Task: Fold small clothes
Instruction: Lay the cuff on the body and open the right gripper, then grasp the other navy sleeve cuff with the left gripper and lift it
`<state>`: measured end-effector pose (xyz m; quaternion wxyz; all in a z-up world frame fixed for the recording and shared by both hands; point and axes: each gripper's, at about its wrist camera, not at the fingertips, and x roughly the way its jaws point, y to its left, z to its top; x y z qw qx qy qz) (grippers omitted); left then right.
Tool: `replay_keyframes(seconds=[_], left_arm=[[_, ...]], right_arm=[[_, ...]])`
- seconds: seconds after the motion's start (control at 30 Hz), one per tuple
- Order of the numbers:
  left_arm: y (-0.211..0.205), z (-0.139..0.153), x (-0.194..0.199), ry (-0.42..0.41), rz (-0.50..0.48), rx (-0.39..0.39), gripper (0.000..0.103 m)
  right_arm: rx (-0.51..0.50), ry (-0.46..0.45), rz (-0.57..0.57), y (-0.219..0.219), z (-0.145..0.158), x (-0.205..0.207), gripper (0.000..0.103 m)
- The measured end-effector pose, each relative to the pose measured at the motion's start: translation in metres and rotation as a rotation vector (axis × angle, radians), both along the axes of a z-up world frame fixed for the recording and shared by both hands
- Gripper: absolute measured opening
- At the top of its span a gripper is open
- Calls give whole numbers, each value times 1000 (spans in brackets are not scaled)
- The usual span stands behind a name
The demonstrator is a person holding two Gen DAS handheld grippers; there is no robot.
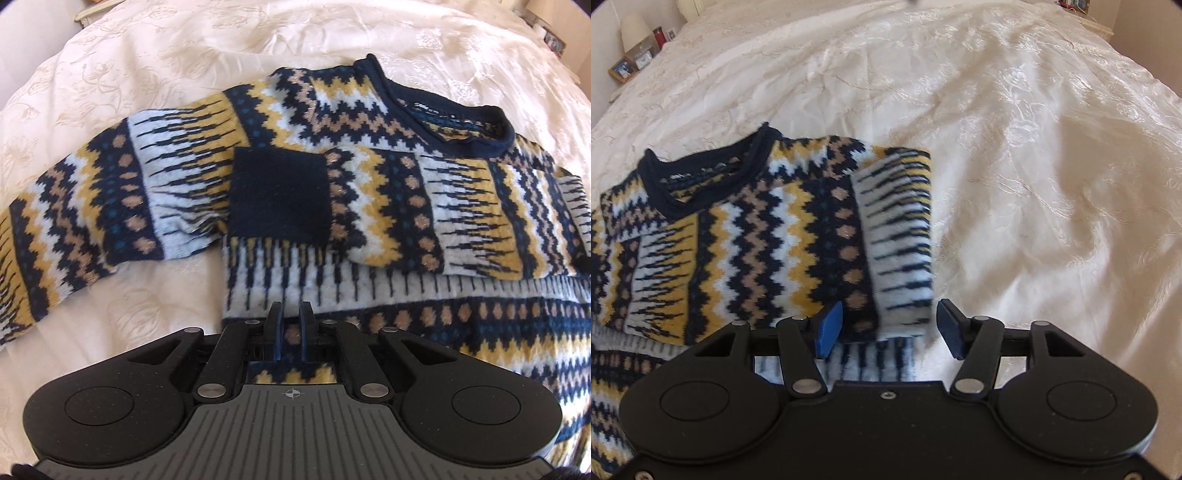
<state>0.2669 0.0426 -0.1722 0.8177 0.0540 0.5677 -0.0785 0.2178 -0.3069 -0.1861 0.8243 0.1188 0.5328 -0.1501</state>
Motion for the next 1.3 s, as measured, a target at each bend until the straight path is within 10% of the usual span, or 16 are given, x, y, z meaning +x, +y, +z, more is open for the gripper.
replay_keyframes(seconds=[0.27, 0.5, 0.83, 1.0, 1.13, 1.3], left_arm=[[19, -16, -3, 54, 52, -112, 33], [0, -24, -9, 4, -26, -45, 46], [-22, -35, -17, -44, -87, -37, 97], [-25, -32, -12, -9, -87, -15, 95], [-7, -15, -20, -45, -45, -52, 67], [54, 8, -41, -109, 115, -96, 67]], right_arm=[[-3, 12, -84, -12, -5, -9, 74], [7, -23, -115, -12, 12, -16, 78], [50, -96, -49, 16, 44, -46, 97], [64, -115, 20, 39, 54, -57, 102], [94, -121, 79, 59, 60, -61, 102], [128, -141, 151, 85, 68, -61, 102]])
